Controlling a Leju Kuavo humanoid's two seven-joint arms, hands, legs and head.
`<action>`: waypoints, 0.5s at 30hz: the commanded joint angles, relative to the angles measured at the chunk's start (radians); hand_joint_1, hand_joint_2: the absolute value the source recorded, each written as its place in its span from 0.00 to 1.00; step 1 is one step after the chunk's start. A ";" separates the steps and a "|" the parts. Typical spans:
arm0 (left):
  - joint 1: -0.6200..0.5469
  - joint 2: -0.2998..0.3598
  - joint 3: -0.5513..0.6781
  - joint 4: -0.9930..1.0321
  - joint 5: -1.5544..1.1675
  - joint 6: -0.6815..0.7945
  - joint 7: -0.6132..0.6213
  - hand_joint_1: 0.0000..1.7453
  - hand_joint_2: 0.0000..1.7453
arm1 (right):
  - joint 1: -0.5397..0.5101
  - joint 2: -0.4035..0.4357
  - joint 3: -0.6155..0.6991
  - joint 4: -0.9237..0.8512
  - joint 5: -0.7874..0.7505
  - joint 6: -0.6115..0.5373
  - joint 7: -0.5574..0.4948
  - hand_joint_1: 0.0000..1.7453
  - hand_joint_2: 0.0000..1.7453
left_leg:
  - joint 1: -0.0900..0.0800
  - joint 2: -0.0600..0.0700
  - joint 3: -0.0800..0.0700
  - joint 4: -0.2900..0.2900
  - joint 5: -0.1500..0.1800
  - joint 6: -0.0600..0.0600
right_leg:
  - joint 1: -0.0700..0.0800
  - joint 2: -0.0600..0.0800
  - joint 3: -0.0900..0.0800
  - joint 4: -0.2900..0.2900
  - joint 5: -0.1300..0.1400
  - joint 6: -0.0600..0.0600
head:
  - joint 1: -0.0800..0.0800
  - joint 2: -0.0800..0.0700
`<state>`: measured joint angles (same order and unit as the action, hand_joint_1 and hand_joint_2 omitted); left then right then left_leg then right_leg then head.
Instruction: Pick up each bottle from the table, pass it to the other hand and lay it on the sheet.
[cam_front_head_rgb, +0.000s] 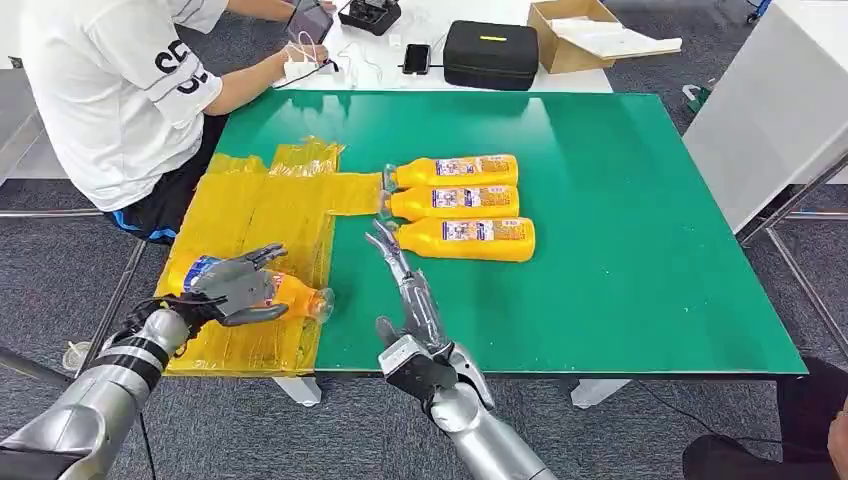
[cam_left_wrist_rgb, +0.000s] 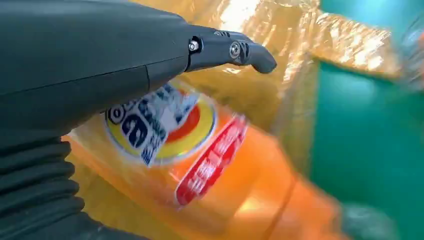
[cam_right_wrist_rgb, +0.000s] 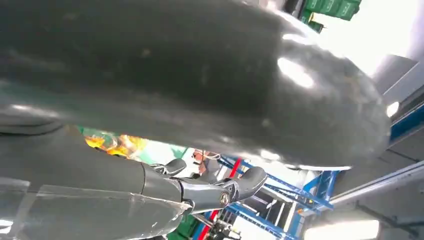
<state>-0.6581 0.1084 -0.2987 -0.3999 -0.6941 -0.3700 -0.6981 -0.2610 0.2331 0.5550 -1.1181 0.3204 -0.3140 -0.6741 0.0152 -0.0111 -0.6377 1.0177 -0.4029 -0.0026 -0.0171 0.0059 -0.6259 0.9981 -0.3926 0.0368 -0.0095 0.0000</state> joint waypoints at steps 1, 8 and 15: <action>0.165 -0.077 0.090 -0.276 0.515 0.054 0.000 0.00 1.00 | -0.015 -0.002 0.007 0.068 0.019 -0.003 0.020 0.00 0.00 | 0.000 0.000 0.001 0.000 0.000 0.001 | 0.000 -0.001 0.001 -0.001 0.000 0.000 | 0.000 0.000; 0.175 -0.228 0.364 -0.479 0.637 0.321 0.000 0.00 1.00 | 0.007 0.007 0.011 0.080 0.087 -0.038 0.065 0.00 0.00 | 0.001 -0.003 -0.004 0.001 -0.001 0.001 | 0.002 -0.005 -0.003 0.000 -0.001 -0.001 | 0.000 0.000; 0.232 -0.294 0.435 -0.755 0.652 0.576 0.000 0.00 1.00 | 0.014 -0.012 -0.031 0.096 0.119 -0.108 0.080 0.00 1.00 | 0.002 0.002 -0.001 0.001 -0.003 0.001 | 0.002 0.000 -0.001 -0.001 -0.001 -0.001 | 0.000 0.000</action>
<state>-0.4628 -0.0930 0.0109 -0.8905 -0.0305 0.0437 -0.7027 -0.2324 0.2476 0.5535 -1.0895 0.4204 -0.3719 -0.6089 0.0155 -0.0101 -0.6428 1.0181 -0.4030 -0.0026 -0.0167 0.0063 -0.6319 0.9980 -0.3923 0.0371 -0.0092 0.0004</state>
